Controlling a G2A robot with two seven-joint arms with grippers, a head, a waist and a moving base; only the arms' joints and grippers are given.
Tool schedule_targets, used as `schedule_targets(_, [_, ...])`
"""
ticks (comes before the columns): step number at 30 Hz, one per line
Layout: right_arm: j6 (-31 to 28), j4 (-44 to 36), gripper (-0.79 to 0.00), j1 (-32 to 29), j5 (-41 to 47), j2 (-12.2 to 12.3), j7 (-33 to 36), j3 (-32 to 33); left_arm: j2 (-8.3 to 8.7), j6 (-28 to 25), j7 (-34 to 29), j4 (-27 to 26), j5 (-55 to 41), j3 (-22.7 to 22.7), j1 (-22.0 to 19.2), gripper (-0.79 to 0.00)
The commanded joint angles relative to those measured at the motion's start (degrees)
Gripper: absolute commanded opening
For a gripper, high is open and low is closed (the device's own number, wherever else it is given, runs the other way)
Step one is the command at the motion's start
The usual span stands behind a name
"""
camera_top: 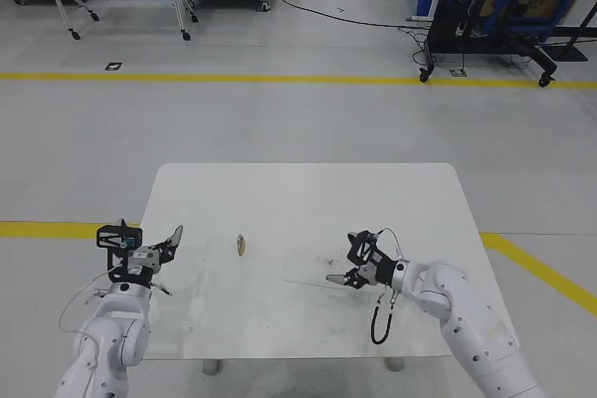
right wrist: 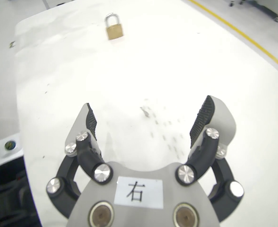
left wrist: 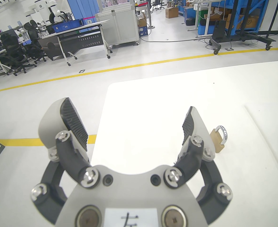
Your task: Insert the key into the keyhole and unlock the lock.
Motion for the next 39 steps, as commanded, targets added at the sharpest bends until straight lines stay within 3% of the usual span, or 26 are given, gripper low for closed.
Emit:
schedule_targets(1, [-5.8, 2.86, 0.0, 3.01, -0.08, 0.09, 1.5, -0.94, 0.0, 0.0, 0.0, 0.0, 0.0, 0.0, 0.0, 0.0])
schedule_targets(4, [-10.42, 6.86, -0.403, 7.46, -0.39, 0.05, 1.66, -2.87, 0.0, 0.0, 0.0, 0.0, 0.0, 0.0, 0.0, 0.0])
schedule_targets(8, [-10.35, 10.98, -0.554, 12.67, -7.77, -0.28, -1.26, -7.23, 0.0, 0.0, 0.0, 0.0, 0.0, 0.0, 0.0, 0.0])
schedule_targets(16, [-7.46, 16.21, -0.702, 17.56, -20.1, -1.15, -8.36, -14.06, 0.0, 0.0, 0.0, 0.0, 0.0, 0.0, 0.0, 0.0])
schedule_targets(17, [-7.45, 16.67, -0.773, 17.97, -20.91, -1.23, -8.93, -14.7, 0.0, 0.0, 0.0, 0.0, 0.0, 0.0, 0.0, 0.0])
schedule_targets(26, [-8.83, 18.08, -0.785, 20.5, -26.02, -1.11, -13.93, -17.35, 0.0, 0.0, 0.0, 0.0, 0.0, 0.0, 0.0, 0.0])
schedule_targets(32, [-6.68, 16.47, -0.785, 19.71, -28.14, -0.48, -15.88, -16.96, 0.0, 0.0, 0.0, 0.0, 0.0, 0.0, 0.0, 0.0])
schedule_targets(39, [-3.55, 13.96, -0.785, 16.41, -21.36, 0.77, -20.96, -11.2, 0.0, 0.0, 0.0, 0.0, 0.0, 0.0, 0.0, 0.0])
